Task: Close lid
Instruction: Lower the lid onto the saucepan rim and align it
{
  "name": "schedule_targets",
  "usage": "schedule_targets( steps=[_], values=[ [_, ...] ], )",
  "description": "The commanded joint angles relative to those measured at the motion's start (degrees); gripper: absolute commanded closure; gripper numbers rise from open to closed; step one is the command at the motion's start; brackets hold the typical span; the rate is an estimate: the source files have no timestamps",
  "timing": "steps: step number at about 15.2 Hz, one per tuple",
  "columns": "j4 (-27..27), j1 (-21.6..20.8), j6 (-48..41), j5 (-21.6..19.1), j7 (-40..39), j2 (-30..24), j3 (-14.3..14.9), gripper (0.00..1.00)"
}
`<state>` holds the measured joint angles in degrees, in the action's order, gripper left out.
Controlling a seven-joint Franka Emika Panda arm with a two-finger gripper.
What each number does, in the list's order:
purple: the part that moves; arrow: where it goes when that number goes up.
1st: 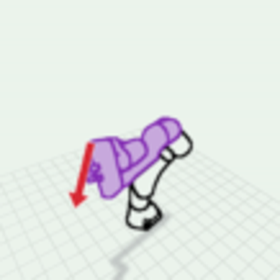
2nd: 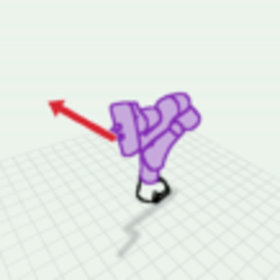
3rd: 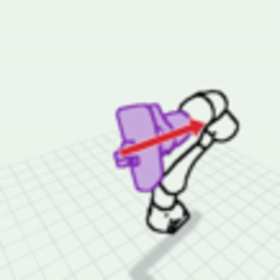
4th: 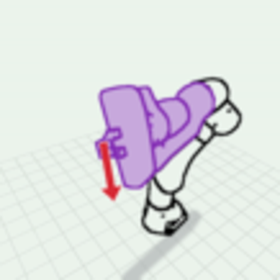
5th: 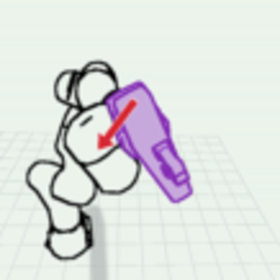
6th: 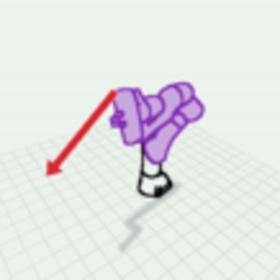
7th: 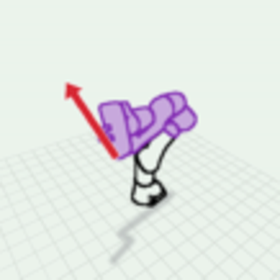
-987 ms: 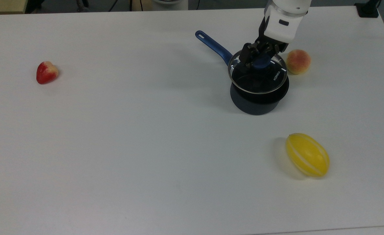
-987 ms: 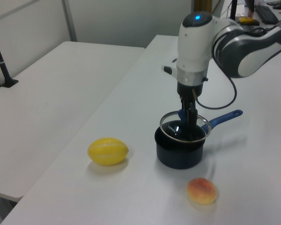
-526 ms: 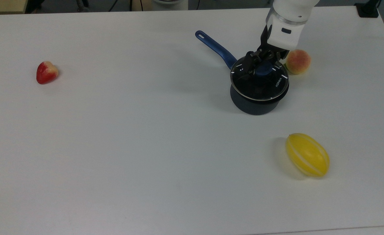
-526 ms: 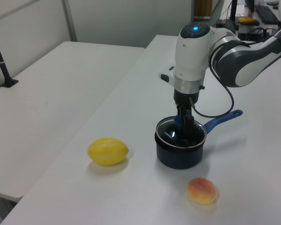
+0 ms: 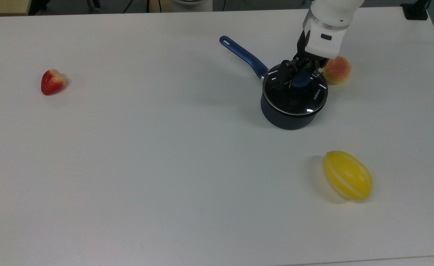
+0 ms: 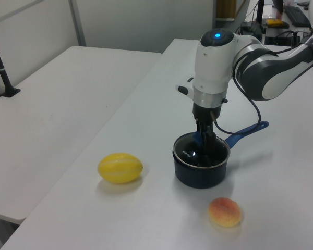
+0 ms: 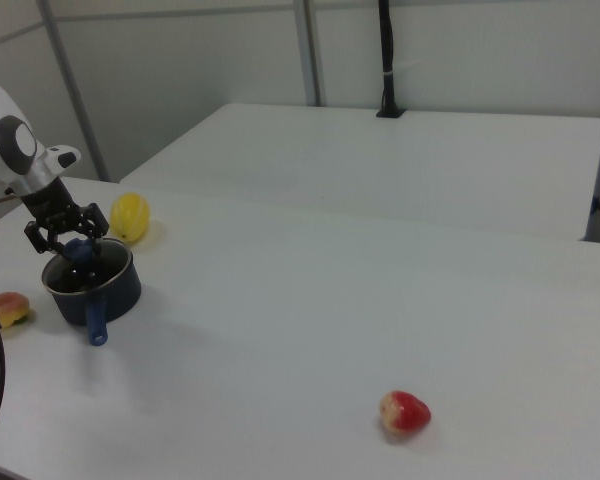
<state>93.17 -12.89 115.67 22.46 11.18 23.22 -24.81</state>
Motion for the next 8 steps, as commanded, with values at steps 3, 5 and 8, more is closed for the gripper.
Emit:
schedule_targets(
  steps=[3,5,8],
  values=[
    [-0.54,-0.47,0.61,1.09,0.6,0.16,0.03,0.54],
    [-0.54,-0.38,0.61,1.36,0.68,0.15,-0.5,0.11],
    [-0.54,-0.2,0.43,1.27,0.68,-0.02,-0.68,0.0]
  ],
)
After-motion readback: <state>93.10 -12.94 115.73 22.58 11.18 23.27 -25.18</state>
